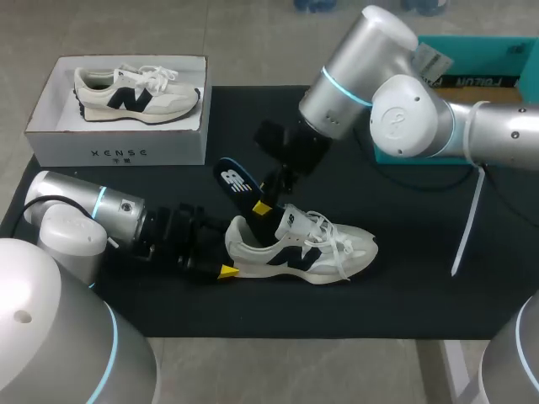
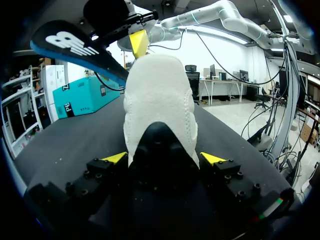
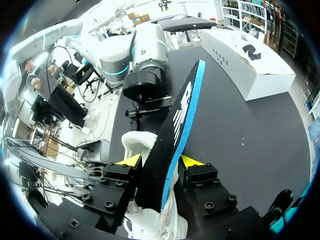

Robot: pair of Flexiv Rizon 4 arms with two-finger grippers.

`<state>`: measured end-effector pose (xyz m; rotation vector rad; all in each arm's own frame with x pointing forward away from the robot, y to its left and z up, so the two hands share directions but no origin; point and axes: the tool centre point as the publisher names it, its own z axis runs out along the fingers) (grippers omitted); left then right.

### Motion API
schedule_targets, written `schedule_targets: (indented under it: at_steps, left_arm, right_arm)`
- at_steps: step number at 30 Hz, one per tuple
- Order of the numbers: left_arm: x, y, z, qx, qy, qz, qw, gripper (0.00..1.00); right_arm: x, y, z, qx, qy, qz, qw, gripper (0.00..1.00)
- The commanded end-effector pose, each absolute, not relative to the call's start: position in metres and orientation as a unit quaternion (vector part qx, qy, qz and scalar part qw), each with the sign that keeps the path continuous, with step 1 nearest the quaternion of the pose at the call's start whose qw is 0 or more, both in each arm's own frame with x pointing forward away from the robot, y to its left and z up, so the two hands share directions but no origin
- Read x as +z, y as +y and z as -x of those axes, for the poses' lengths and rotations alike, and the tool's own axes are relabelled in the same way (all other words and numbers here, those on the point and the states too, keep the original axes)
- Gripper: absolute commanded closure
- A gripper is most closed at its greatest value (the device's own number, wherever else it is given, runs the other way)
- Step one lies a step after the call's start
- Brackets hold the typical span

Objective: Take the shoe out of the shoebox, open the shoe tongue, remove and reinsert the insole, then place the shoe into the shoebox

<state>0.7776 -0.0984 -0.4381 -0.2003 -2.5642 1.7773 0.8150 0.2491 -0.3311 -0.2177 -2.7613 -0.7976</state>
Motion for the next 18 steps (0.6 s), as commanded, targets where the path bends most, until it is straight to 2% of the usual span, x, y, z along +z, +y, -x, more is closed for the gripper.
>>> schedule_targets:
  at_steps: [1, 18]
  left_arm:
    - [-0.441, -0.099, -0.776, 0.568, -0.821, 0.064, 0.007, 1.00]
    - [-0.441, -0.099, -0.776, 0.568, -0.821, 0.064, 0.007, 1.00]
  right_arm:
    - [-0.331, 0.251, -0.816, -0.278, -0.949, 0.071, 0.128, 1.00]
    - [-0.305, 0.255, -0.816, -0.282, -0.953, 0.056, 0.100, 1.00]
